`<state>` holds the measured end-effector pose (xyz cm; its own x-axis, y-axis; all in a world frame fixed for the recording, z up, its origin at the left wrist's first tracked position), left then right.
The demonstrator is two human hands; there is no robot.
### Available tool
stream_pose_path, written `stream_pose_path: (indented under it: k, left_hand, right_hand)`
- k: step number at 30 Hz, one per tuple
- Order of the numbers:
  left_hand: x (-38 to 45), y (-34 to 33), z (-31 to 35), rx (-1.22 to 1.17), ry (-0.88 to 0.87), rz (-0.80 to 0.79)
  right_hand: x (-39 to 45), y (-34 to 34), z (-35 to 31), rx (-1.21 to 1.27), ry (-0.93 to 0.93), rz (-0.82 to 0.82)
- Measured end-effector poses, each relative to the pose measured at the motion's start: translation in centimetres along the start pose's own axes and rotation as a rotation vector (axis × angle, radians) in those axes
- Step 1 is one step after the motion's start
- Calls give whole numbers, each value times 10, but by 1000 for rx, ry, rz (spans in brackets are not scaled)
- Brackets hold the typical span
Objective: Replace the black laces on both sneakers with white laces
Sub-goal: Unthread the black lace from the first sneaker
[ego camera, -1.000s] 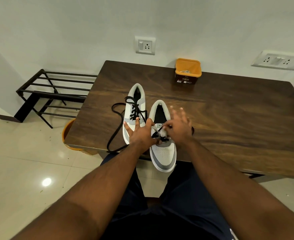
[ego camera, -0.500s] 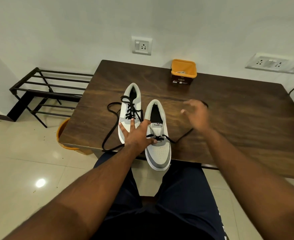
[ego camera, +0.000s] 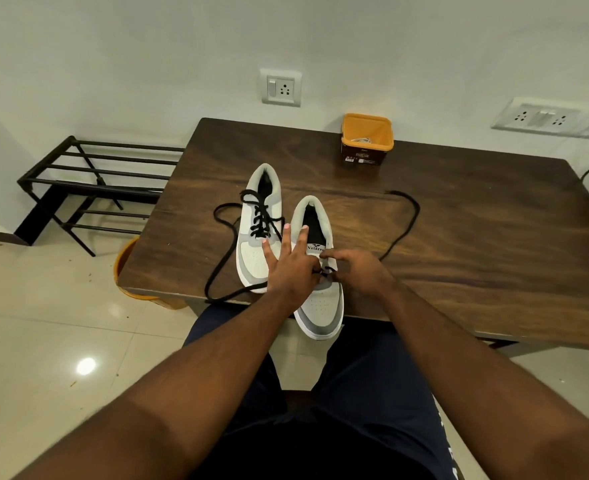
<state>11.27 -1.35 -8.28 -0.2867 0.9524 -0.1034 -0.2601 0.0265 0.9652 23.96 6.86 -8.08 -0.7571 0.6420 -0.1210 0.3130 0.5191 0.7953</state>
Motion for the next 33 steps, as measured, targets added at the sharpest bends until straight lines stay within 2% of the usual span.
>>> stream_pose_path:
  k: [5, 8, 10, 14, 17, 19, 21, 23, 26, 27, 29, 33]
  left_hand:
    - [1, 0, 4, 28, 5, -5]
    - [-4, 2, 5, -63, 14, 54]
    - [-6, 2, 2, -204, 51, 96]
    - [-15, -6, -18, -572, 331, 210]
    - [-31, -17, -29, -724, 505, 257]
    - [-35, -18, -26, -648, 422, 281]
    - [-27, -9, -18, -464, 241, 263]
    - [-14, 1, -7, -244, 99, 162]
    - [1, 6, 3, -28, 23, 38]
    - [4, 5, 3, -58, 30, 30]
    - [7, -1, -3, -279, 119, 88]
    - [-14, -8, -33, -856, 609, 483]
  right_hand:
    - [1, -8, 2, -102, -29, 9]
    - [0, -9, 3, -141, -42, 11]
    - [0, -10, 6, -164, -48, 19]
    - [4, -9, 7, -175, -66, 25]
    - [5, -10, 5, -162, -78, 19]
    - [6, -12, 4, -152, -78, 28]
    - [6, -12, 4, -141, -79, 39]
    - [6, -12, 4, -131, -82, 40]
    - [5, -11, 2, -109, -82, 49]
    - [5, -11, 2, -104, -75, 52]
    - [6, -9, 1, -97, -67, 57]
    - [9, -7, 3, -97, -59, 35]
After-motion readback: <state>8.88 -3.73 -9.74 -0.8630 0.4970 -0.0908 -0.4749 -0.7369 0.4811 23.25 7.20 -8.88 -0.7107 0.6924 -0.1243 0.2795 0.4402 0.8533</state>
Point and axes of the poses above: each hand's wrist, its own x-axis towards the middle knuckle, its own y-axis out of the back of the hand, z = x × y, the point moved 3 cm from there along x, towards the middle knuckle, and after that the axes turned 5 degrees about y, right-handed, at the moved point
